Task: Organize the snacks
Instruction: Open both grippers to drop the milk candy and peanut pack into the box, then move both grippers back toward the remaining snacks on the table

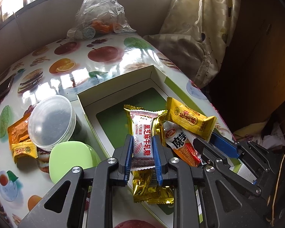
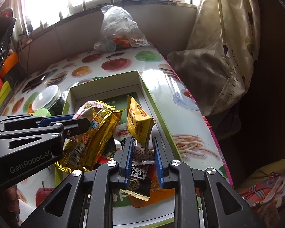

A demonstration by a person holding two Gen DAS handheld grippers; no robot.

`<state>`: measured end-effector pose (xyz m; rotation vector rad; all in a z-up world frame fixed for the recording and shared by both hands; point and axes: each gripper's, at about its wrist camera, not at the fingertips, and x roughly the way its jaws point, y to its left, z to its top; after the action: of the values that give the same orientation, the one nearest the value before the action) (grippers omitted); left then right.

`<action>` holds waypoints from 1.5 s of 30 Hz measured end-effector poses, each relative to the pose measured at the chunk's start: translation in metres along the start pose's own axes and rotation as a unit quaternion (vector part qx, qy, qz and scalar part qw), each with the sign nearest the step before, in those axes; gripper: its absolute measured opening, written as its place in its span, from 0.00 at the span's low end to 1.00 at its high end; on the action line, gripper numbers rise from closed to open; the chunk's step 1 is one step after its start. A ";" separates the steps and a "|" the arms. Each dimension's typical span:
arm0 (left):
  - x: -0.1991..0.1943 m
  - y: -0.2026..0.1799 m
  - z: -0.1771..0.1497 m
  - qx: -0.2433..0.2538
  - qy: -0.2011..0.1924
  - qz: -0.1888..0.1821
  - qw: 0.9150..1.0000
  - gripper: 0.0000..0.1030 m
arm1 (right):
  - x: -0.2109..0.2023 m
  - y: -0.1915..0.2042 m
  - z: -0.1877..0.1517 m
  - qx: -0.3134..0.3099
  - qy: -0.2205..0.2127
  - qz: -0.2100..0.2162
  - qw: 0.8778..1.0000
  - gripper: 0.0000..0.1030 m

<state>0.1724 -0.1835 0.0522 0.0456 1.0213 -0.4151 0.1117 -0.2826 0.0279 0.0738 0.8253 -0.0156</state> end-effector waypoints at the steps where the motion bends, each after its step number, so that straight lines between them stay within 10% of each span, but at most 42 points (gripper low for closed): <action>1: 0.000 -0.001 0.000 0.001 0.000 0.001 1.000 0.22 | -0.001 0.000 -0.001 0.001 0.000 0.001 1.000 0.22; 6: -0.001 -0.002 -0.002 0.002 -0.001 -0.003 1.000 0.41 | -0.002 0.002 -0.002 -0.004 0.001 0.000 1.000 0.27; 45: -0.085 0.011 -0.029 -0.004 -0.086 0.010 0.996 0.48 | -0.059 0.033 -0.006 -0.013 -0.039 0.012 0.999 0.45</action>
<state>0.1142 -0.1400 0.1066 0.0126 0.8530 -0.3901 0.0691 -0.2506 0.0690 0.0593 0.7465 0.0151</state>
